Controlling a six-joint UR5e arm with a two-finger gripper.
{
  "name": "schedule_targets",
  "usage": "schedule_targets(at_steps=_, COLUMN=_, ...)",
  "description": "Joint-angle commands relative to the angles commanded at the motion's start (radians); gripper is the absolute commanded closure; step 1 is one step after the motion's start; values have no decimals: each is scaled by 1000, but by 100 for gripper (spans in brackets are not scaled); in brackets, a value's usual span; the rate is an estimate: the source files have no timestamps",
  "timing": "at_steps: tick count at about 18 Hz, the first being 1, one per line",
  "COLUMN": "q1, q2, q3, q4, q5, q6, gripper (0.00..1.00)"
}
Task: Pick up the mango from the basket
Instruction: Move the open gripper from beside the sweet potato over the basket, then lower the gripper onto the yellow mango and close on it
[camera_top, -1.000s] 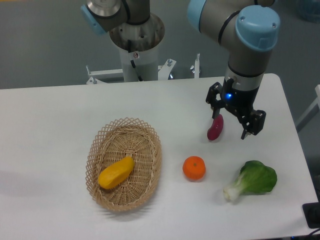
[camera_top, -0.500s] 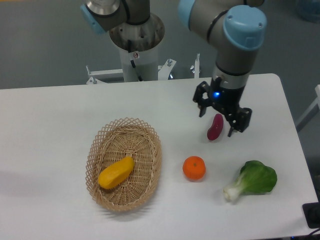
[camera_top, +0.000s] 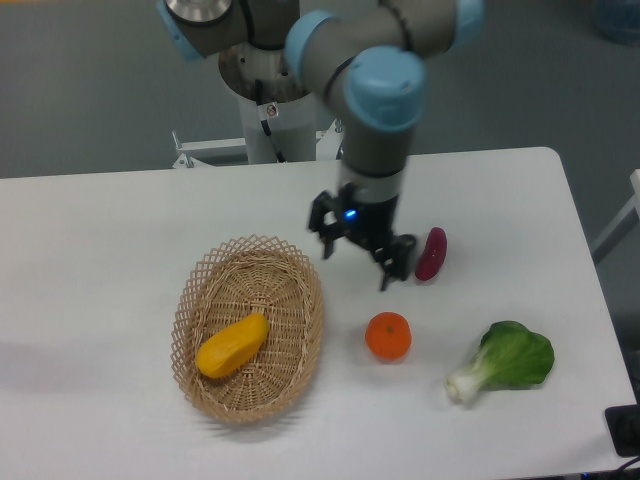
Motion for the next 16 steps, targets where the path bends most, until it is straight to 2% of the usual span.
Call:
schedule_targets(at_steps=4, q1=-89, q2=-78, q3=17, q4=68, q5=26, q6=-61, gripper=0)
schedule_targets(at_steps=7, q1=-140, q2=-97, q3=18, q4=78, q5=57, q6=-60, gripper=0)
schedule_targets(at_steps=16, q1=-215, q2=-180, q3=37, q4=94, q5=87, q6=-28, gripper=0)
